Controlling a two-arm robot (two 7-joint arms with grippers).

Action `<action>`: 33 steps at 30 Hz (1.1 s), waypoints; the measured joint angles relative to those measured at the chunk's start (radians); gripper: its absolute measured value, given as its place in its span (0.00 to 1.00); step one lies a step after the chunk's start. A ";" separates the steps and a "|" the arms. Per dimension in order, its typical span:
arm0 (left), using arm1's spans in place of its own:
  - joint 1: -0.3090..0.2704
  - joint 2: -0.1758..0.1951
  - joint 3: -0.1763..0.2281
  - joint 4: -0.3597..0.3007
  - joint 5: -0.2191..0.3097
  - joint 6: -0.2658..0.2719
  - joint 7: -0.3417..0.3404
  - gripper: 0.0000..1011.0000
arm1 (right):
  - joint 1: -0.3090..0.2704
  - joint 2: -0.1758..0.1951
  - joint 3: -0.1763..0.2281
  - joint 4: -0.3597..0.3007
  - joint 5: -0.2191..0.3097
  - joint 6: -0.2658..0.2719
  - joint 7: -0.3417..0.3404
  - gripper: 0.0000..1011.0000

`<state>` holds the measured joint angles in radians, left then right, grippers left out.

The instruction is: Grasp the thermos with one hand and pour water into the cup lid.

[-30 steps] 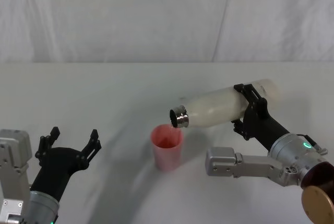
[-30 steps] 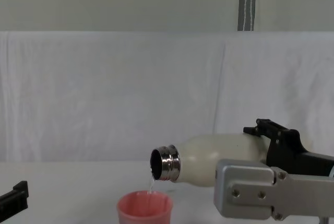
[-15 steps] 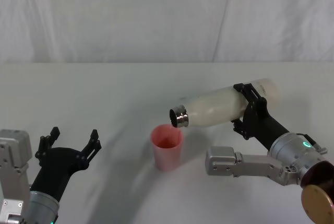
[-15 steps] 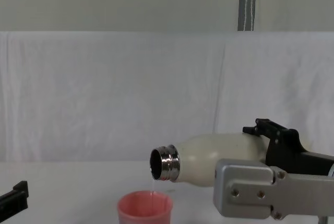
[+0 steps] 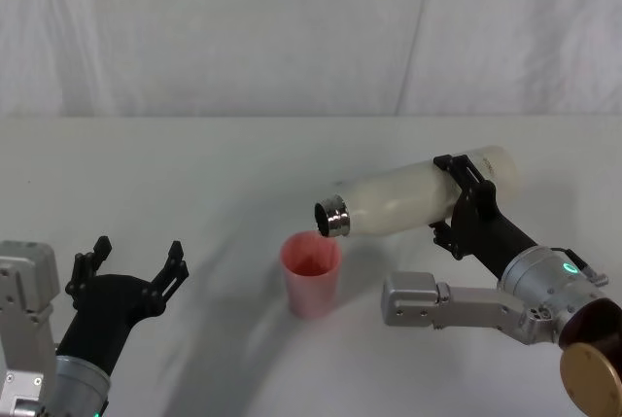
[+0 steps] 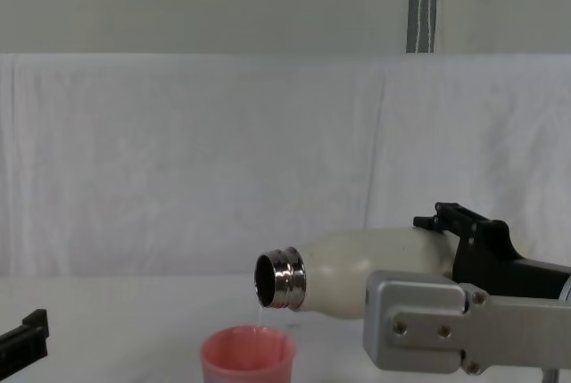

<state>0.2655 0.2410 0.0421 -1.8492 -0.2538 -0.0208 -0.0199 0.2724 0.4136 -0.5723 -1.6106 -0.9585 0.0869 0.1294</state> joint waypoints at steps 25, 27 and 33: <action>0.000 0.000 0.000 0.000 0.000 0.000 0.000 0.99 | -0.006 0.000 0.000 -0.007 0.000 0.005 0.000 0.94; 0.000 0.000 0.000 0.000 0.000 0.000 0.000 0.99 | -0.006 0.000 0.000 -0.007 0.000 0.005 0.000 0.94; 0.000 0.000 0.000 0.000 0.000 0.000 0.000 0.99 | -0.008 0.001 0.001 -0.010 -0.002 0.006 0.000 0.94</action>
<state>0.2655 0.2409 0.0421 -1.8492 -0.2538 -0.0208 -0.0199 0.2643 0.4143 -0.5716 -1.6209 -0.9601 0.0925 0.1289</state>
